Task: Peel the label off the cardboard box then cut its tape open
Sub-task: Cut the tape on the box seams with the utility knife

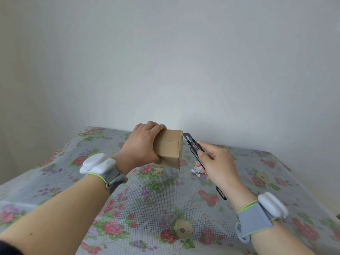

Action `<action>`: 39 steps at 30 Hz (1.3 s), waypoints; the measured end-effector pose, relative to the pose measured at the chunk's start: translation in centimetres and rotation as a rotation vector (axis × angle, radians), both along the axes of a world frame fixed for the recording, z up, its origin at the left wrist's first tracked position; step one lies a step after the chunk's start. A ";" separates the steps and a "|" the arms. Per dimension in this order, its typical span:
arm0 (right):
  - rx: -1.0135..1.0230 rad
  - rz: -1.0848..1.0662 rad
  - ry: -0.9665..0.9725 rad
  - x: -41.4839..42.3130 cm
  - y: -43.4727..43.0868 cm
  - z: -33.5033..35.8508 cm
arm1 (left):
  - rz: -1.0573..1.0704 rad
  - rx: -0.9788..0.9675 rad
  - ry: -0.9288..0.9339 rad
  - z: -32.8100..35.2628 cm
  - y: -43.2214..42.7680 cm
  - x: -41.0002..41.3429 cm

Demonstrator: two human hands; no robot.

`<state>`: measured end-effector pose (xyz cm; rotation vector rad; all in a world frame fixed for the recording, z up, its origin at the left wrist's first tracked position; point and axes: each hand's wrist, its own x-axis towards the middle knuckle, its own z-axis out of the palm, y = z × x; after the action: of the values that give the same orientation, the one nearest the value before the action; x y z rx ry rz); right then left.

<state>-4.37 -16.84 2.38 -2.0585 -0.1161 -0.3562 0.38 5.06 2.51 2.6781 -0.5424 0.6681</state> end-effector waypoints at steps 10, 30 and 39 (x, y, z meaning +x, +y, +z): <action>0.028 0.039 0.048 -0.2 0.0 0.1 | -0.012 -0.017 0.039 0.4 0.2 -0.2; 0.084 -0.068 0.008 0.0 0.3 0.1 | -0.013 -0.097 0.089 1.1 0.2 -0.4; 0.051 0.022 0.066 0.2 1.5 0.8 | -0.030 -0.056 0.092 1.0 -0.2 -0.4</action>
<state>-4.17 -15.32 3.19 -2.0149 -0.0889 -0.2752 0.00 4.85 3.53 2.6282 -0.5301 0.5413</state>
